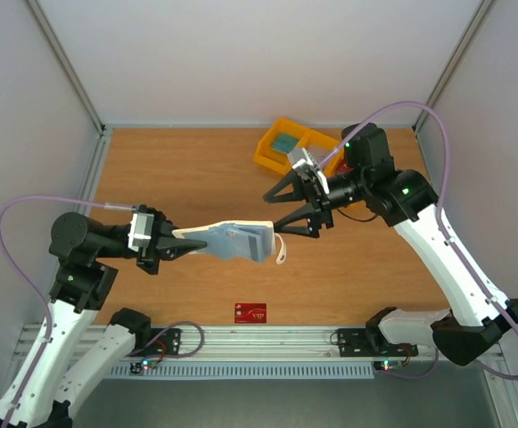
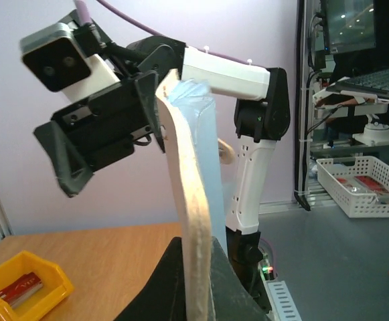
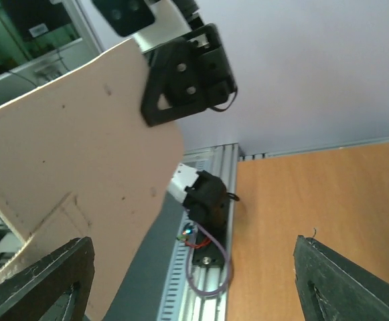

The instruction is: Take the credit cards out of the card holder

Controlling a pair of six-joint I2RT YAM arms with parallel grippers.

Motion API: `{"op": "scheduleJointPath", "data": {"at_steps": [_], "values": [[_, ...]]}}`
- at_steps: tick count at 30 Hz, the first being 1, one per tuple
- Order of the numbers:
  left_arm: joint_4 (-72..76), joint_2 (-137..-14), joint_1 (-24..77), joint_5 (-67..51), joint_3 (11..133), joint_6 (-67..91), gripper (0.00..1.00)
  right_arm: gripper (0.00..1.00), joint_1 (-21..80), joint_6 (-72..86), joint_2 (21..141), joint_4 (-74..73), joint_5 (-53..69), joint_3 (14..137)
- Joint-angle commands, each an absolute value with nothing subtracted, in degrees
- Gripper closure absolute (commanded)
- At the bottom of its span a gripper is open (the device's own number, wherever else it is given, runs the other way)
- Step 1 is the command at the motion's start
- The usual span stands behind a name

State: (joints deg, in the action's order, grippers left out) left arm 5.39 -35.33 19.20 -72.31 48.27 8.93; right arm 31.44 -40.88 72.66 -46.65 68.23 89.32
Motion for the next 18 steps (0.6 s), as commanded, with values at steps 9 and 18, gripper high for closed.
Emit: {"op": "scheduleJointPath", "data": {"at_steps": [9,18], "values": [[0.3,-36.1,20.7,-63.9,51.4,13.2,1.0,0.13,31.7,-31.7,61.6,-36.3,70.1,82.1],[0.3,-35.6,20.7,-59.1,49.9,16.6,1.0,0.13,32.4,-22.5,58.2,-25.7,56.5,77.3]]}}
